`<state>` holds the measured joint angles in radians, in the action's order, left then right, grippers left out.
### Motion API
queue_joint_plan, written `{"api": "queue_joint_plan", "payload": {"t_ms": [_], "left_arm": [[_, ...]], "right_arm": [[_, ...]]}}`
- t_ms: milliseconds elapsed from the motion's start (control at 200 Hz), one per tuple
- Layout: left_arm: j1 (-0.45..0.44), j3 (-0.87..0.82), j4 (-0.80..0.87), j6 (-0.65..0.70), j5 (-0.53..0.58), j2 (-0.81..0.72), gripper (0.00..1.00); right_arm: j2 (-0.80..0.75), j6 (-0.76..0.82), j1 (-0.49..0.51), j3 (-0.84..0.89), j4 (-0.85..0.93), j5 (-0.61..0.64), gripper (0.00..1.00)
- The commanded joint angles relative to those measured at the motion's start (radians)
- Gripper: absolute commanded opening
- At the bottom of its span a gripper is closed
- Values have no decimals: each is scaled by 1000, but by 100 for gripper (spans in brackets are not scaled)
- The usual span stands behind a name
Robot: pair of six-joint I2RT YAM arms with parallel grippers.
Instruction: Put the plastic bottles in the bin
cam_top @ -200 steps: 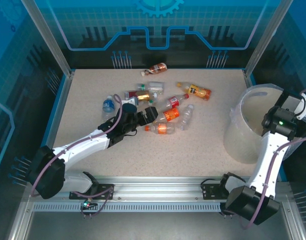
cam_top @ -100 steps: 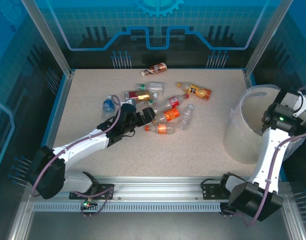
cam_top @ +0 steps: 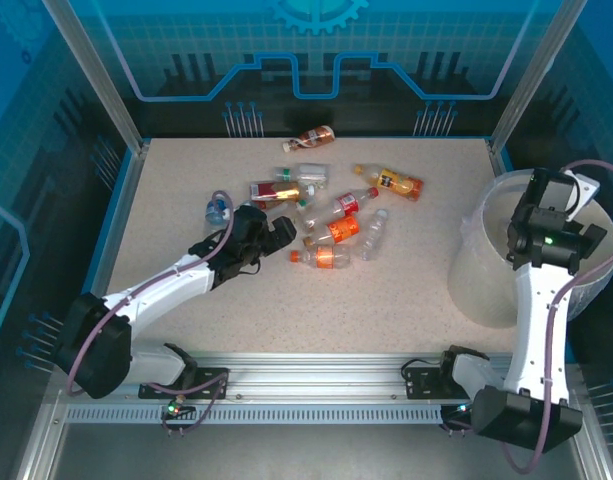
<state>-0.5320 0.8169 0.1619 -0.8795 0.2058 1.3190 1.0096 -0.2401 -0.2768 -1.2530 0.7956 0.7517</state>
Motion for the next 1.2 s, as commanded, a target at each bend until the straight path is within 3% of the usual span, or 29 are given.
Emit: {"api": "queue_joint_plan", "payload": {"t_ms": [0,165,315,475,730,860,1195], "left_arm": [[21,41,79,40,46,-21,99],[49,47,111,110,27,-45,99],[80,60,170,169,53,-69,99],[166,69,238,205,38,-71,99],[354,169,432,319,-11,27,99],[418,223,457,387,-36,111,99],[509,380,498,623,-93,369,99]], "right_arm": [[-70,-43,65,-55,39,-8,100],[-134,-45,131,-65,33,-168,100],[-160,-31,149,-77,39,-458,100],[-212,-80,194,-28,-54,-753,100],[-221,-98,232,-27,-103,-1003,100],[-229,-116,252,-3,-135,-1063,100],[-238,-115,273,9,-120,-1035,100]]}}
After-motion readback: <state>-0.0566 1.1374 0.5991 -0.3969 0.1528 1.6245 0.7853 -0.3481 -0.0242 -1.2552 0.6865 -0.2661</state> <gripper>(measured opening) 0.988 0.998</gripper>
